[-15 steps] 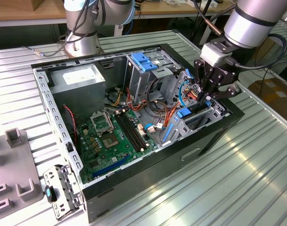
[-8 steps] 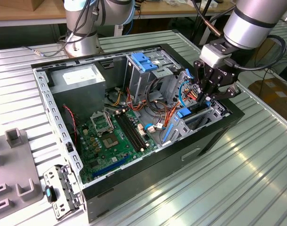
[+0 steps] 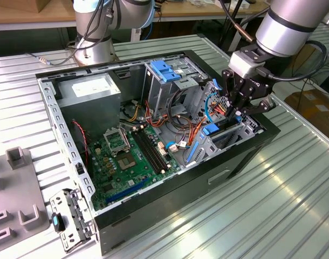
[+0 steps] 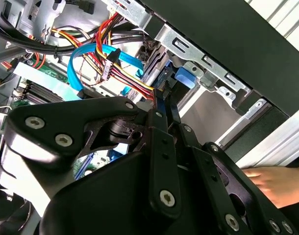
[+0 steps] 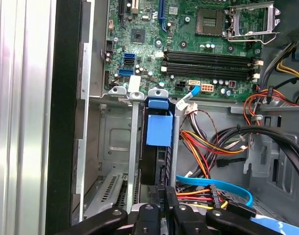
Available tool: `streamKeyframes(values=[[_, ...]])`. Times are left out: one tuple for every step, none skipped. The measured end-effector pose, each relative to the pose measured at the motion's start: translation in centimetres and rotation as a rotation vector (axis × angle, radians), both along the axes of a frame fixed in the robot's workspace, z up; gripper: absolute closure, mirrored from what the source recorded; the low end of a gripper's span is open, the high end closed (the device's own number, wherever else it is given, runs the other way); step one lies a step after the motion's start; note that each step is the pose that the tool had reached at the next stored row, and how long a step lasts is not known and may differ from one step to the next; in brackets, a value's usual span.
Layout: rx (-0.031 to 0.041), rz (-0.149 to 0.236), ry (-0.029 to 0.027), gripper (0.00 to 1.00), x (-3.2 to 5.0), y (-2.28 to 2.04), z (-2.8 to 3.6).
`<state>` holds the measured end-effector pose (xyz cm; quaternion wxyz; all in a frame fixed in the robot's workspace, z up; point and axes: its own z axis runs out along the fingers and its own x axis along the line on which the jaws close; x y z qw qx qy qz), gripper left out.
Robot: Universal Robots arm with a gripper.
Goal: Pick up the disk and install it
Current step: 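Insert the first disk wire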
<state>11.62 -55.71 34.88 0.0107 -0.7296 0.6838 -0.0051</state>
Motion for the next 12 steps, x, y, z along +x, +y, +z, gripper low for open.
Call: streamKeyframes(values=[[-0.0003, -0.001, 0.0000, 0.83, 0.00, 0.00, 0.04], [-0.0003, -0.002, 0.0000, 0.83, 0.00, 0.00, 0.04], [-0.0003, -0.002, 0.0000, 0.83, 0.00, 0.00, 0.04], [0.0007, -0.003, -0.0001, 0.83, 0.01, 0.00, 0.05], [0.0018, -0.003, 0.0000, 0.83, 0.01, 0.00, 0.05], [0.0025, -0.004, 0.0000, 0.83, 0.01, 0.00, 0.04], [0.0039, -0.007, 0.0000, 0.83, 0.01, 0.00, 0.03], [0.0039, -0.009, 0.0000, 0.83, 0.01, 0.00, 0.03], [0.0039, -0.010, 0.0000, 0.83, 0.01, 0.00, 0.03], [0.0039, -0.010, 0.0000, 0.83, 0.01, 0.00, 0.02], [0.0039, -0.011, 0.0000, 0.83, 0.01, 0.00, 0.01], [0.0041, -0.011, 0.0000, 0.83, 0.01, 0.00, 0.00]])
